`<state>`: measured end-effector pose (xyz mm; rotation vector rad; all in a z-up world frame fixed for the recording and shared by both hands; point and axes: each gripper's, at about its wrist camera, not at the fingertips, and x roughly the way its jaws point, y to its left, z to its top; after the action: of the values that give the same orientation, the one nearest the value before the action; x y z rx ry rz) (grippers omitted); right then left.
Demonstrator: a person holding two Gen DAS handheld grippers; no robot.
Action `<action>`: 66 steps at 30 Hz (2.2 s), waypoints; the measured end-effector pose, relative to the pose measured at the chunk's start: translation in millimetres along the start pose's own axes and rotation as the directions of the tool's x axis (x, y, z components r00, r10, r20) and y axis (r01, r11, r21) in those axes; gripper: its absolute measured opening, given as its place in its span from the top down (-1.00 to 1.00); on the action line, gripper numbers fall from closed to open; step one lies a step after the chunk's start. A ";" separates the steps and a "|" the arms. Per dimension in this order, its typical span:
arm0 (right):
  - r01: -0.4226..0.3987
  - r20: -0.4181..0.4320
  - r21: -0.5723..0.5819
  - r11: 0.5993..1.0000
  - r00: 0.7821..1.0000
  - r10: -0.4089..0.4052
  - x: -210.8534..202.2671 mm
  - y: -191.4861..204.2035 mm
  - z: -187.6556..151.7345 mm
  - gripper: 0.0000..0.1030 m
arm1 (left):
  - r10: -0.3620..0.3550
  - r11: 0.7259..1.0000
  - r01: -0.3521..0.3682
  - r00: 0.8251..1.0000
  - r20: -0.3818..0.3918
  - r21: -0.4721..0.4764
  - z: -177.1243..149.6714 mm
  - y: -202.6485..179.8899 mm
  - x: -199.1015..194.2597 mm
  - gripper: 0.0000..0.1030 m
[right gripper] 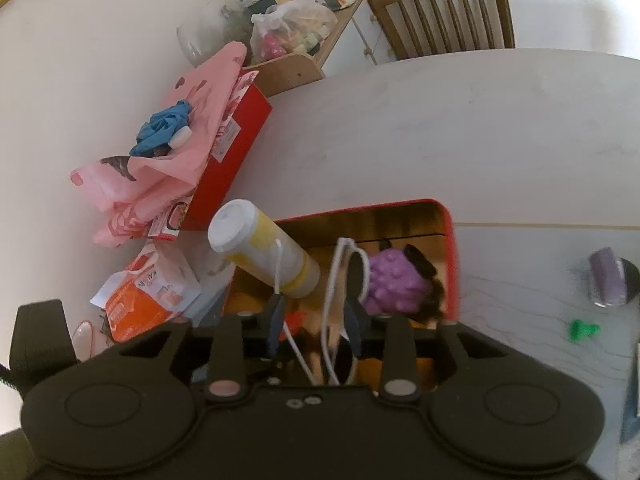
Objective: Organize rigid objects
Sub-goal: 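Carry the snack into the red tin box while the right tool carries white sunglasses there, release both, then move the left tool to the silver nail clipper while the right tool approaches the pink dish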
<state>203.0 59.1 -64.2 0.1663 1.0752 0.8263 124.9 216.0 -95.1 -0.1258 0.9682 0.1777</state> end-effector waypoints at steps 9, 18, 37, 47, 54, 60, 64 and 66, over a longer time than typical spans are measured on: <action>0.011 0.029 -0.036 0.999 1.000 -0.010 -29.3 -0.8 -14.1 0.12 | -0.015 0.999 0.016 1.000 0.014 -0.042 -6.4 4.1 -17.4 0.32; 0.014 0.085 -0.050 0.999 0.996 -0.010 -68.0 -2.1 -29.2 -0.13 | -0.017 0.998 0.021 0.997 0.082 -0.053 -10.0 -3.1 -52.4 -0.13; 0.134 0.217 -0.051 0.990 0.969 -0.120 -161.8 -63.9 -73.1 -0.78 | -0.110 0.994 0.109 0.981 0.160 0.017 -7.7 -84.7 -90.5 -0.37; 0.285 0.286 -0.131 0.950 0.928 -0.239 -191.0 -112.1 -93.5 -0.95 | -0.131 0.991 0.129 0.978 0.161 0.027 -5.7 -135.0 -81.3 -0.59; 0.358 0.293 -0.195 0.913 0.910 -0.294 -191.4 -143.3 -97.1 -0.97 | -0.136 0.991 0.134 0.979 0.153 0.026 -5.4 -171.2 -67.0 -0.60; 0.382 0.263 -0.240 0.892 0.910 -0.319 -181.5 -168.9 -96.3 -0.97 | -0.137 0.991 0.137 0.982 0.128 0.011 -5.0 -201.3 -47.1 -0.60; 0.390 0.243 -0.294 0.873 0.913 -0.327 -171.2 -180.5 -95.1 -0.96 | -0.127 0.992 0.126 0.986 0.107 0.013 -5.4 -221.5 -31.1 -0.60; 0.402 0.242 -0.331 0.854 0.911 -0.335 -165.1 -184.1 -96.1 -0.95 | -0.126 0.992 0.125 0.987 0.096 0.013 -5.7 -229.4 -23.4 -0.60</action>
<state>182.8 -204.5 -86.0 -0.2834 0.7311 0.6358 154.6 -11.7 -72.8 -0.1703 0.8619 0.0638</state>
